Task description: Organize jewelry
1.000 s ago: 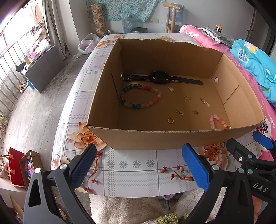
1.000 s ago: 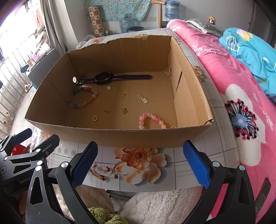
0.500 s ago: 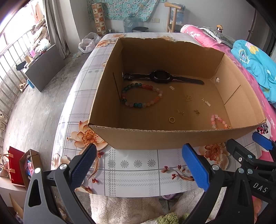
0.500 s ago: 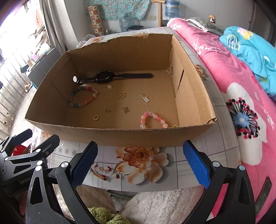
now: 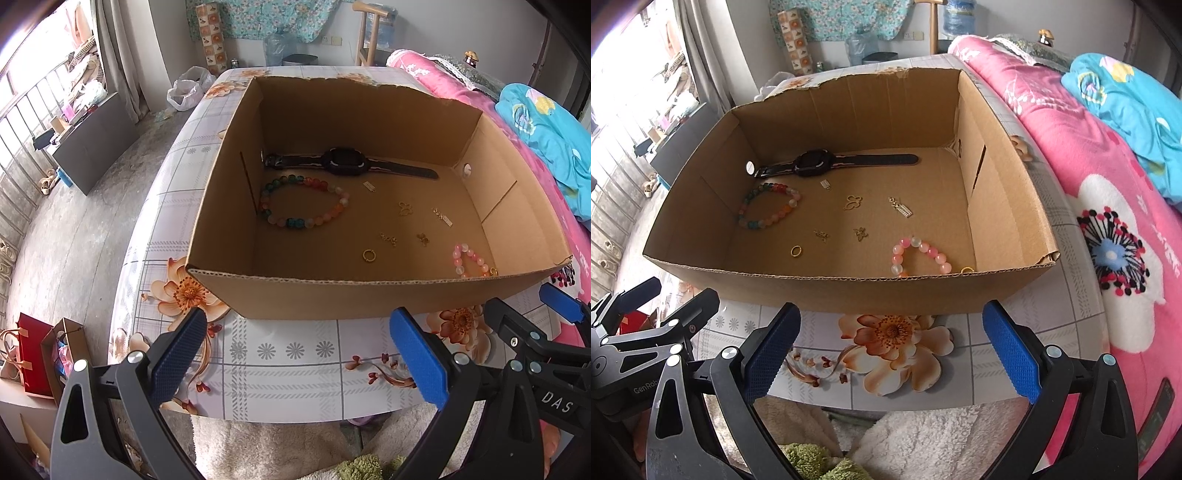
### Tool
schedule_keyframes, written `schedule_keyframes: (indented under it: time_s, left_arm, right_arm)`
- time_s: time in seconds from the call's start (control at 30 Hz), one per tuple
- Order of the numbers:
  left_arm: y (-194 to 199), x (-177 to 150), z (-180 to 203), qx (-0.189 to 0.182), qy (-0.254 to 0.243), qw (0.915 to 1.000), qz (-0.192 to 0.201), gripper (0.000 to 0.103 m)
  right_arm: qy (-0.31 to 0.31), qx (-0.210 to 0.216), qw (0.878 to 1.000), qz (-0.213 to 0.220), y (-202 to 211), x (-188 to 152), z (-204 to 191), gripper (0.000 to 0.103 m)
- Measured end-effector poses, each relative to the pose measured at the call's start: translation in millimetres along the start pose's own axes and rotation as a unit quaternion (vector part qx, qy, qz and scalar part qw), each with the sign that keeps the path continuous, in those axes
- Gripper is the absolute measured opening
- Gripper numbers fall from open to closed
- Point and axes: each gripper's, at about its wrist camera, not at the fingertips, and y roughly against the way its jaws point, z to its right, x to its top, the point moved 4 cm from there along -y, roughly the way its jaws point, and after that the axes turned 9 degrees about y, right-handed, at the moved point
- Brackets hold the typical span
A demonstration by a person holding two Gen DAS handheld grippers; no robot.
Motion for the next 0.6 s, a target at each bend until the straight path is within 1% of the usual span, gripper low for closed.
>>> schedule_keyframes:
  time_s: [0.6]
  left_arm:
    - [-8.6,3.9,4.6,-0.008,0.005,0.9997,-0.021,0.097]
  right_arm:
    - [-0.002,0.0,1.0,-0.008,-4.0,4.7,5.1,0.095]
